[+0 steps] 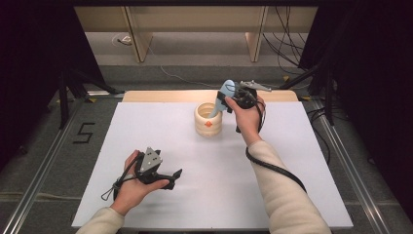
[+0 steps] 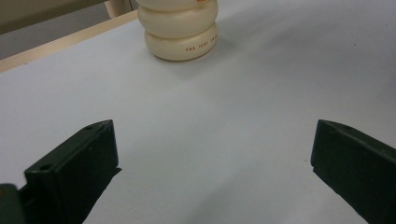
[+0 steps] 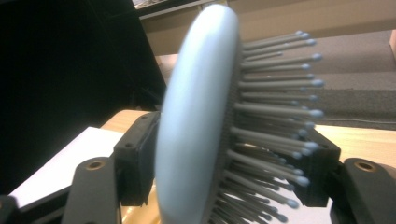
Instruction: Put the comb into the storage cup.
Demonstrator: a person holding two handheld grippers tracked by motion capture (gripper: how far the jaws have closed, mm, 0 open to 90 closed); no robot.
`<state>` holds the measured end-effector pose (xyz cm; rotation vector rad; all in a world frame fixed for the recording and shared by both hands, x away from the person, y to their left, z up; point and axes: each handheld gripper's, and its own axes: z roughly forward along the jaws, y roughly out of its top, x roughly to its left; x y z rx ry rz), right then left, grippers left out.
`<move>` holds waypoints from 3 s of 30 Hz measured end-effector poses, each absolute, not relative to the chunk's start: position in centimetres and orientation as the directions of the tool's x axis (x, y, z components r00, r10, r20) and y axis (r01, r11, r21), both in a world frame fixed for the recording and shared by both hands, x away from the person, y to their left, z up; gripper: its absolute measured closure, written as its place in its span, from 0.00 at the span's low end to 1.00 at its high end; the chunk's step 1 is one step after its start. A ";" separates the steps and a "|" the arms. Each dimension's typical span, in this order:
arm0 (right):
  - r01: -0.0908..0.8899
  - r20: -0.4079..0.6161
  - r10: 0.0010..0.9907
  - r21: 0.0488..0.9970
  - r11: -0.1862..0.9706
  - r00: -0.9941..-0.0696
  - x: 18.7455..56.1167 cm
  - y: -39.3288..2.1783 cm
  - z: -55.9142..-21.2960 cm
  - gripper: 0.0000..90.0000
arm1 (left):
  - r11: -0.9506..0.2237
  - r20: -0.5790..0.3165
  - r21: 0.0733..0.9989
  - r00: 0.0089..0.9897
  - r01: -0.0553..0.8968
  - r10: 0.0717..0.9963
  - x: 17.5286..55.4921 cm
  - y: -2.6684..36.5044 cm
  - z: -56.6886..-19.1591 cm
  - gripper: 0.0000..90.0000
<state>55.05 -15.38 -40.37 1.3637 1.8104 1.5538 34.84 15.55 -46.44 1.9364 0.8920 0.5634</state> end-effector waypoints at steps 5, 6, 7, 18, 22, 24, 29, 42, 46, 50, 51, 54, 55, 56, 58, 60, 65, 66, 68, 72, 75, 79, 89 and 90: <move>0.425 0.285 0.851 0.902 -0.083 -0.440 55.0 -15.6 -40.4 0.34 | -0.334 0.033 0.871 0.635 0.360 0.772 34.9 15.5 -46.5 0.00; 0.426 0.276 0.855 0.902 -0.073 -0.438 54.9 -15.6 -40.4 0.33 | -0.334 0.033 0.871 0.634 0.361 0.772 34.9 15.6 -46.5 0.00; 0.428 0.269 0.858 0.902 -0.064 -0.438 54.9 -15.7 -40.4 0.33 | -0.333 0.033 0.871 0.633 0.361 0.773 34.9 15.6 -46.5 0.00; 0.421 0.240 0.844 0.907 -0.018 -0.480 54.3 -16.3 -40.0 0.18 | -0.334 0.032 0.869 0.633 0.365 0.774 34.9 15.6 -46.6 0.00; 0.417 0.230 0.841 0.909 -0.006 -0.489 54.1 -16.6 -39.8 0.17 | -0.334 0.032 0.869 0.632 0.365 0.774 34.9 15.5 -46.6 0.00; 0.411 0.224 0.839 0.911 0.000 -0.496 53.9 -16.8 -39.6 0.16 | -0.334 0.033 0.868 0.630 0.366 0.776 34.9 15.6 -46.6 0.00; 0.417 0.217 0.829 0.909 0.022 -0.516 53.6 -17.1 -39.5 0.12 | -0.333 0.033 0.869 0.628 0.367 0.777 35.0 15.6 -46.6 0.00; 0.410 0.184 0.797 0.908 0.086 -0.575 52.4 -17.8 -38.9 0.01 | -0.316 0.015 0.869 0.618 0.380 0.786 35.2 15.8 -46.7 0.00; 0.408 0.173 0.795 0.907 0.102 -0.581 51.9 -18.2 -39.0 0.01 | -0.312 0.014 0.871 0.616 0.380 0.788 35.2 15.9 -46.7 0.00; 0.398 0.161 0.789 0.911 0.113 -0.593 51.4 -18.4 -39.0 0.01 | -0.312 0.014 0.871 0.616 0.380 0.788 35.2 15.9 -46.8 0.00; 0.396 0.157 0.787 0.911 0.117 -0.596 51.2 -18.5 -39.0 0.01 | -0.313 0.014 0.871 0.616 0.380 0.787 35.2 15.9 -46.8 0.00; 0.392 0.155 0.783 0.912 0.120 -0.602 50.8 -18.8 -39.1 0.01 | -0.313 0.014 0.871 0.615 0.380 0.788 35.2 15.9 -46.8 0.00; 0.393 0.159 0.782 0.912 0.117 -0.602 50.6 -18.9 -39.1 0.01 | -0.315 0.017 0.870 0.616 0.379 0.787 35.2 15.9 -46.8 0.00; 0.396 0.165 0.781 0.911 0.113 -0.603 50.4 -19.0 -39.1 0.01 | -0.316 0.018 0.870 0.616 0.378 0.787 35.2 15.9 -46.8 0.00; 0.396 0.179 0.773 0.913 0.100 -0.608 50.0 -19.2 -39.2 0.01 | -0.313 0.016 0.870 0.614 0.381 0.790 35.2 15.9 -46.8 0.00; 0.393 0.176 0.774 0.914 0.101 -0.608 49.6 -19.4 -39.2 0.01 | -0.312 0.016 0.870 0.612 0.382 0.791 35.3 16.0 -46.8 0.00; 0.386 0.171 0.775 0.917 0.100 -0.608 48.8 -20.2 -39.5 0.01 | -0.307 0.010 0.871 0.611 0.384 0.791 35.5 15.9 -46.9 0.00; 0.386 0.170 0.776 0.917 0.102 -0.607 48.6 -20.4 -39.5 0.01 | -0.308 0.011 0.871 0.611 0.383 0.791 35.5 15.9 -46.9 0.00; 0.377 0.156 0.777 0.919 0.111 -0.610 48.2 -20.8 -39.6 0.01 | -0.308 0.012 0.871 0.611 0.383 0.792 35.5 15.9 -46.9 0.00; 0.369 0.154 0.770 0.922 0.113 -0.619 47.3 -21.4 -39.8 0.01 | -0.308 0.015 0.872 0.607 0.381 0.795 35.5 16.0 -47.0 0.00; 0.349 0.143 0.763 0.930 0.115 -0.630 46.4 -21.8 -39.7 0.01 | -0.303 0.010 0.871 0.603 0.387 0.798 35.6 16.1 -47.1 0.00; 0.343 0.122 0.762 0.929 0.137 -0.636 45.7 -22.3 -39.9 0.01 | -0.304 0.010 0.870 0.602 0.388 0.798 35.6 16.2 -47.1 0.00; 0.370 0.117 0.771 0.915 0.161 -0.626 43.7 -24.6 -41.6 0.01 | -0.297 0.001 0.870 0.600 0.393 0.800 35.7 16.2 -47.3 0.00; 0.366 0.112 0.771 0.916 0.165 -0.628 43.5 -24.7 -41.8 0.01 | -0.295 0.000 0.871 0.601 0.393 0.799 35.7 16.2 -47.2 0.00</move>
